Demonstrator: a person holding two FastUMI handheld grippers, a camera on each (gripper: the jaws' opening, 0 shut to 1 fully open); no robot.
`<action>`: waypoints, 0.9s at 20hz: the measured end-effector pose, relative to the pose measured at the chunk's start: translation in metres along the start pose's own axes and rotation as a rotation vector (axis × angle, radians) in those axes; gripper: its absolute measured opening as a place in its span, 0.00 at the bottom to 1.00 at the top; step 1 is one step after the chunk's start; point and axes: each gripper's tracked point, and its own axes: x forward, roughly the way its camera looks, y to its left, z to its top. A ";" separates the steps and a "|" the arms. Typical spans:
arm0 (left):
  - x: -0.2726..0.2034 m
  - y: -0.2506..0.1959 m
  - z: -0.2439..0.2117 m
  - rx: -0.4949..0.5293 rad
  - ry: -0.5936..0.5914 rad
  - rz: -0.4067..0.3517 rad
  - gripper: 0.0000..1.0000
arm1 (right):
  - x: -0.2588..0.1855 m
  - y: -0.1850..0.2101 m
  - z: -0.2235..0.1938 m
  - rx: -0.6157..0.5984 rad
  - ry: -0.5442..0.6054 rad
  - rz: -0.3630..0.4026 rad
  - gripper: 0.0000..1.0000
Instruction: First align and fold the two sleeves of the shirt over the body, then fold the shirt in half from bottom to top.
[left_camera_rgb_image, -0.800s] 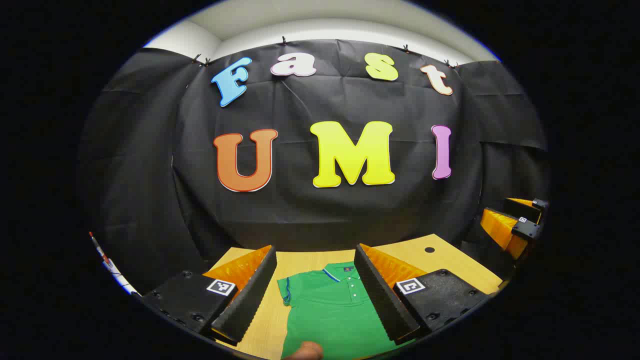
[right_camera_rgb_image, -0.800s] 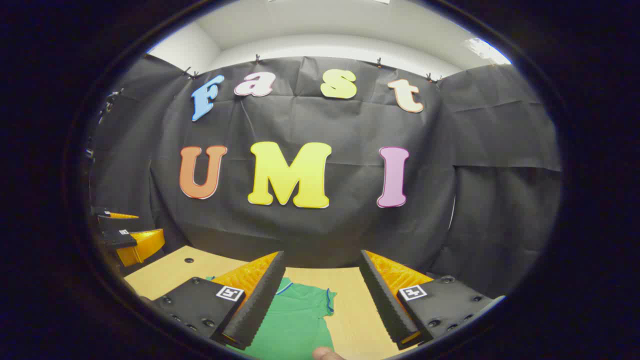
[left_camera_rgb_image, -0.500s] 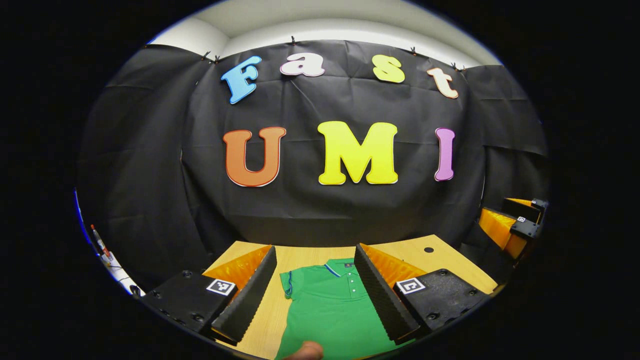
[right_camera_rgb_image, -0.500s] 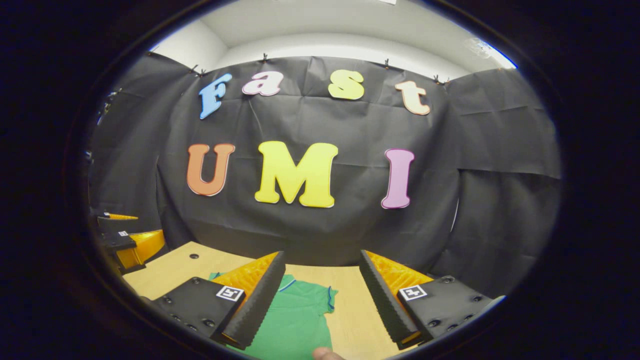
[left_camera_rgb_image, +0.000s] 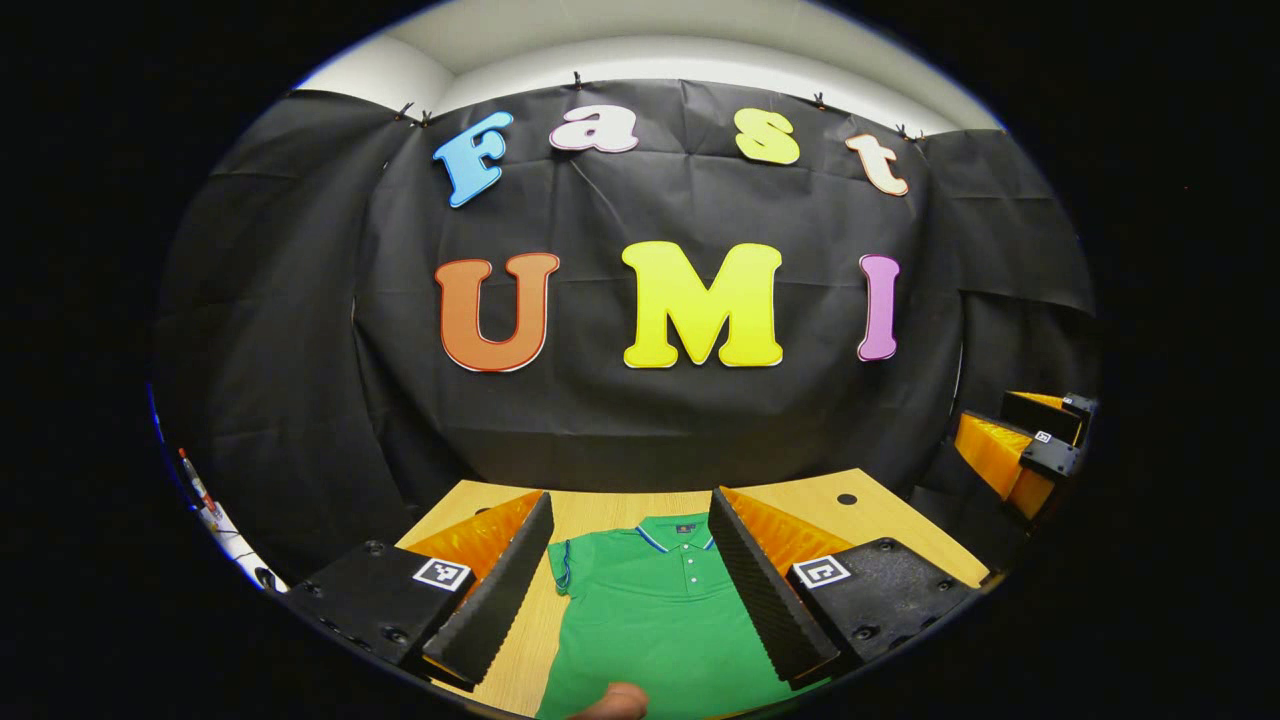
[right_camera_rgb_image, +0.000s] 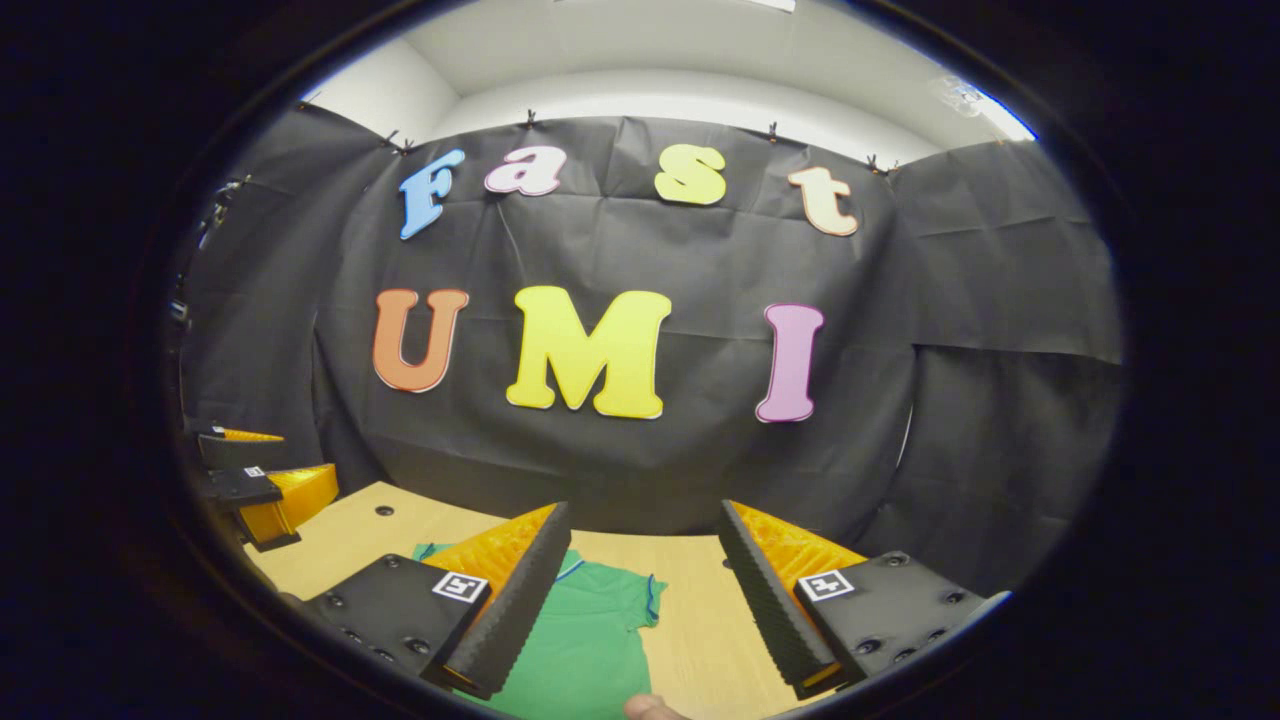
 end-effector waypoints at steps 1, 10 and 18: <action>0.001 0.000 0.001 0.001 0.001 0.001 1.00 | 0.000 -0.001 0.000 0.003 0.002 -0.002 0.94; 0.007 -0.008 -0.011 -0.007 0.029 -0.003 1.00 | 0.012 -0.003 -0.019 0.004 0.045 0.006 0.96; 0.027 -0.004 -0.023 -0.024 0.056 -0.015 1.00 | 0.041 0.000 -0.058 -0.001 0.136 -0.011 0.94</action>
